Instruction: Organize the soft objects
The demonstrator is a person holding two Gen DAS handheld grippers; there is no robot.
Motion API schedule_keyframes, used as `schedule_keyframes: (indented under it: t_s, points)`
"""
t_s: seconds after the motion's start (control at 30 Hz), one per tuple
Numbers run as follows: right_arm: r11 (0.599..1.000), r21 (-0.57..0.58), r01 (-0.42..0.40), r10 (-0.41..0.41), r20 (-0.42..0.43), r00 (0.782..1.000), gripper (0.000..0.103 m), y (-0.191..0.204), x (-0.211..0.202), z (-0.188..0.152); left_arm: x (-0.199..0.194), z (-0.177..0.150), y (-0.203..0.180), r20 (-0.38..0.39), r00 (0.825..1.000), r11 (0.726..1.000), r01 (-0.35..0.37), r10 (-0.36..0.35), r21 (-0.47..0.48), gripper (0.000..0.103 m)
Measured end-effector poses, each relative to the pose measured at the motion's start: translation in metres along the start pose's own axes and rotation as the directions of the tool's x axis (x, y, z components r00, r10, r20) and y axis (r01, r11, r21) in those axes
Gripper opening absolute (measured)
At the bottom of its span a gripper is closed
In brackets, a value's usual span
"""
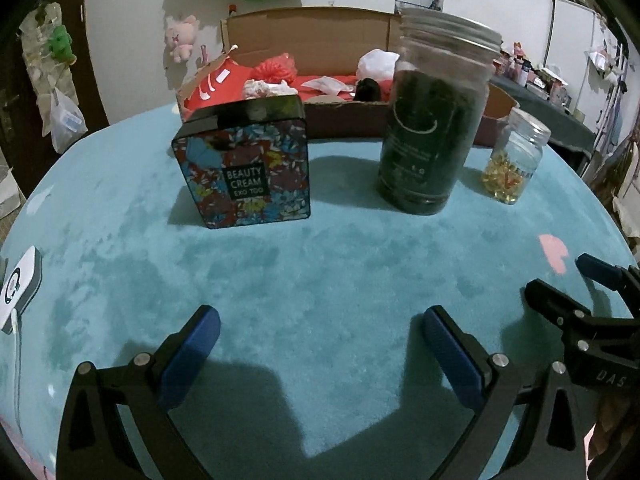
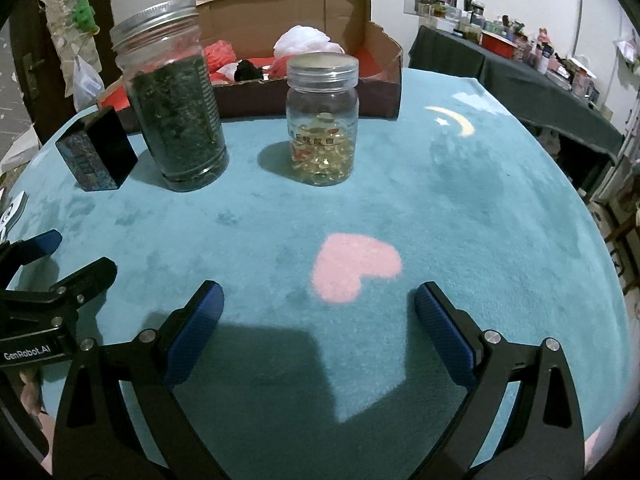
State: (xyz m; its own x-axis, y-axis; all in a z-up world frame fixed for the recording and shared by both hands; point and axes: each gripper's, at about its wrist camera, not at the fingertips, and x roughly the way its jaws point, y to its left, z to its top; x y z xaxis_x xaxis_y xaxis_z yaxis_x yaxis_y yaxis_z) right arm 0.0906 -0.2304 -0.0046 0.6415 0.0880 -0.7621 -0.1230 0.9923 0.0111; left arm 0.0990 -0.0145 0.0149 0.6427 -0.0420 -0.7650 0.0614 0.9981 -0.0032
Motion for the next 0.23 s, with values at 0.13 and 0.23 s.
schedule_keyframes:
  t_s: [0.13,0.23]
  points:
    - [1.000,-0.001,0.000,0.000,0.000,1.000,0.098,0.0005,0.0018,0.0015,0.0022,0.0017,0.0002,0.000,1.000,1.000,0.001,-0.001,-0.003,0.103]
    - [1.000,-0.001,0.000,0.000,0.000,1.000,0.098,0.0004,0.0017,0.0017,0.0034,0.0022,0.0006,-0.001,1.000,1.000,0.000,0.000,-0.003,0.103]
